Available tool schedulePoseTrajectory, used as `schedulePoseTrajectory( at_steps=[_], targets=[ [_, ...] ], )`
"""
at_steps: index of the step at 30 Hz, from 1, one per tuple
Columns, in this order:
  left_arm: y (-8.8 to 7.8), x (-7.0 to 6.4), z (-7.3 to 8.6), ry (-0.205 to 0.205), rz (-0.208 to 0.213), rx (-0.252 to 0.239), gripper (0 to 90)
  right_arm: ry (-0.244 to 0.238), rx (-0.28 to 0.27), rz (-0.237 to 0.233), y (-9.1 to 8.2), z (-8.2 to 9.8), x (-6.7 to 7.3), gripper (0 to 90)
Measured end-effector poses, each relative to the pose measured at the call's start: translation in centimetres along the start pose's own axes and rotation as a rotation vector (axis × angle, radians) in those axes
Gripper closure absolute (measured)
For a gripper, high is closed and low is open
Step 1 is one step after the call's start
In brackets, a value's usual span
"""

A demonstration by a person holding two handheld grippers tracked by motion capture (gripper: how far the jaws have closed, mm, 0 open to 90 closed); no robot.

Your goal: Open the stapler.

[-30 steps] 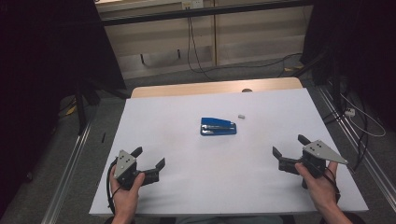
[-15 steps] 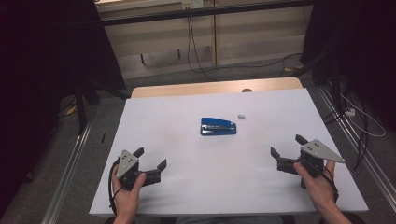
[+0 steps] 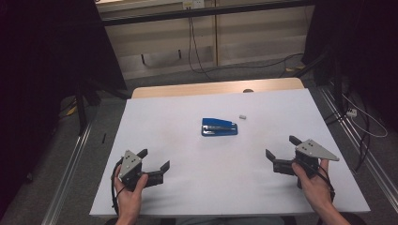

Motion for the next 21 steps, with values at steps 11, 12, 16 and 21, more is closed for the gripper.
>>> schedulePoseTrajectory(
  at_steps=[11, 12, 16, 21],
  targets=[
    [1.0, -1.3, -0.2, 0.002, 0.068, 0.027, 5.7, -0.026, -0.008, -0.018, 1.1, -0.4, 1.0, 0.6],
    [1.1, -1.5, -0.2, 0.004, 0.075, 0.028, 5.7, -0.026, -0.007, -0.023, 1.2, -0.5, 1.2, 0.6],
    [1.6, -2.1, -0.6, 0.028, 0.088, 0.013, 4.8, -0.043, -0.004, -0.036, 1.8, -0.7, 1.7, 1.3],
    [2.1, -2.5, -0.9, 0.030, 0.104, 0.013, 4.4, -0.065, -0.005, -0.099, 2.0, -1.0, 3.0, 0.8]
  ],
)
Point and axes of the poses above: each handheld gripper's, and its own axes: y roughly forward along the jaws, z roughly out of its underside, x roughly to its left, the point moved 10 cm from there along y, roughly forward along the jaws, and after that the axes turned 6 degrees about -z, right-handed, at the moved point
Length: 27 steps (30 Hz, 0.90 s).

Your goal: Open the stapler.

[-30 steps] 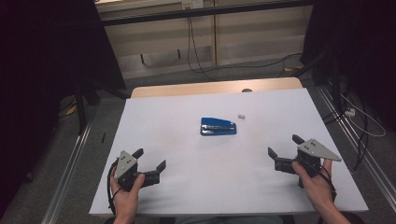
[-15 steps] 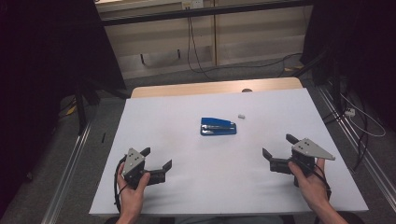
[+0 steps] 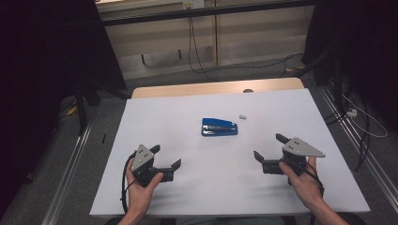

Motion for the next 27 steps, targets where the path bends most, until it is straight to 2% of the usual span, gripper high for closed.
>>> schedulePoseTrajectory(
  at_steps=[4, 8, 10, 12, 16, 27],
  targets=[
    [0.7, -0.6, -0.4, 0.026, 0.020, -0.011, 4.4, 0.004, -0.008, -0.025, 0.6, -0.3, 0.4, 1.5],
    [1.3, -1.0, -0.7, 0.031, 0.043, -0.021, 3.6, 0.013, -0.012, -0.037, 1.3, -0.5, 0.7, 2.4],
    [1.6, -1.1, -0.9, 0.025, 0.044, -0.021, 3.6, 0.019, -0.019, -0.058, 1.6, -0.7, 0.9, 2.5],
    [1.9, -1.1, -1.1, 0.015, 0.048, -0.024, 3.6, 0.019, -0.018, -0.056, 1.8, -0.9, 1.0, 2.7],
    [2.6, -1.1, -1.3, 0.030, 0.045, -0.022, 3.7, 0.018, -0.020, -0.058, 2.4, -1.1, 1.1, 3.4],
    [4.7, -1.7, -2.6, 0.026, 0.061, -0.032, 4.0, 0.023, -0.027, -0.088, 3.9, -1.7, 1.5, 7.9]
  ],
)
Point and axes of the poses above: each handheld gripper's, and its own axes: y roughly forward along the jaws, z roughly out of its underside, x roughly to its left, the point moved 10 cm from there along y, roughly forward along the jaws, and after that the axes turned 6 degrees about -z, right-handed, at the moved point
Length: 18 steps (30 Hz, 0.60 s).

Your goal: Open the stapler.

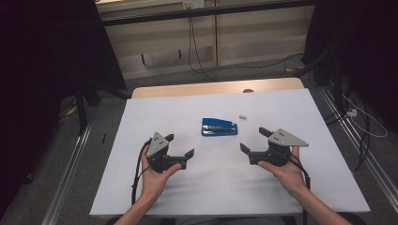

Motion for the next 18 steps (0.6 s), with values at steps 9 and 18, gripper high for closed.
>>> schedulePoseTrajectory(
  at_steps=[9, 18],
  targets=[
    [2.1, -0.5, -0.5, 0.022, 0.012, 0.007, 3.7, 0.006, -0.002, -0.002, 1.3, -0.3, -0.2, 11.1],
    [2.5, 0.8, -1.1, 0.007, -0.006, 0.003, 3.8, -0.004, 0.006, -0.020, 2.5, -0.5, 0.1, 15.9]
  ],
)
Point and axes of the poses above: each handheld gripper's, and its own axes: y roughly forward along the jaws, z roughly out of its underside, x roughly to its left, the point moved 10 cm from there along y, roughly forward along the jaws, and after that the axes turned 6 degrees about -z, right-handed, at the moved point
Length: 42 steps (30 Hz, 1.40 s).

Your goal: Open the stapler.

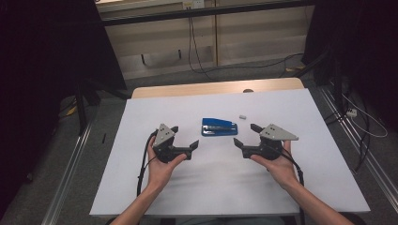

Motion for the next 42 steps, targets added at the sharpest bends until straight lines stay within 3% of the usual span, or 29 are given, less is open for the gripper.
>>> schedulePoseTrajectory(
  at_steps=[17, 19, 22, 25, 29, 34, 39, 42],
  targets=[
    [2.5, 0.3, -1.0, 0.009, 0.002, -0.014, 3.8, 0.000, 0.001, -0.008, 2.9, -1.1, -0.2, 26.5],
    [2.9, 0.3, -0.8, 0.028, 0.019, 0.013, 4.0, -0.010, 0.005, -0.012, 3.2, -1.2, -0.2, 28.5],
    [2.9, 0.7, -0.5, 0.032, 0.007, 0.026, 3.9, 0.000, -0.005, -0.022, 3.5, -1.2, -0.1, 33.0],
    [2.8, 0.7, -0.5, -0.002, 0.015, 0.026, 3.8, -0.004, 0.012, -0.035, 3.8, -0.8, 0.2, 39.7],
    [2.6, 0.5, -0.4, 0.015, 0.018, 0.028, 6.1, -0.019, -0.005, -0.041, 3.8, -1.1, 0.4, 55.2],
    [2.7, 0.5, 0.2, 0.014, 0.017, 0.040, 5.8, -0.016, 0.025, -0.077, 3.9, -0.5, 0.6, 74.2],
    [2.8, 0.1, 0.4, 0.012, 0.029, 0.051, 9.9, -0.005, 0.049, -0.107, 4.2, 0.0, 0.8, 88.5],
    [2.7, -0.1, 0.3, 0.024, 0.027, 0.050, 14.9, 0.003, 0.062, -0.126, 4.3, 0.2, 1.2, 90.0]
  ],
)
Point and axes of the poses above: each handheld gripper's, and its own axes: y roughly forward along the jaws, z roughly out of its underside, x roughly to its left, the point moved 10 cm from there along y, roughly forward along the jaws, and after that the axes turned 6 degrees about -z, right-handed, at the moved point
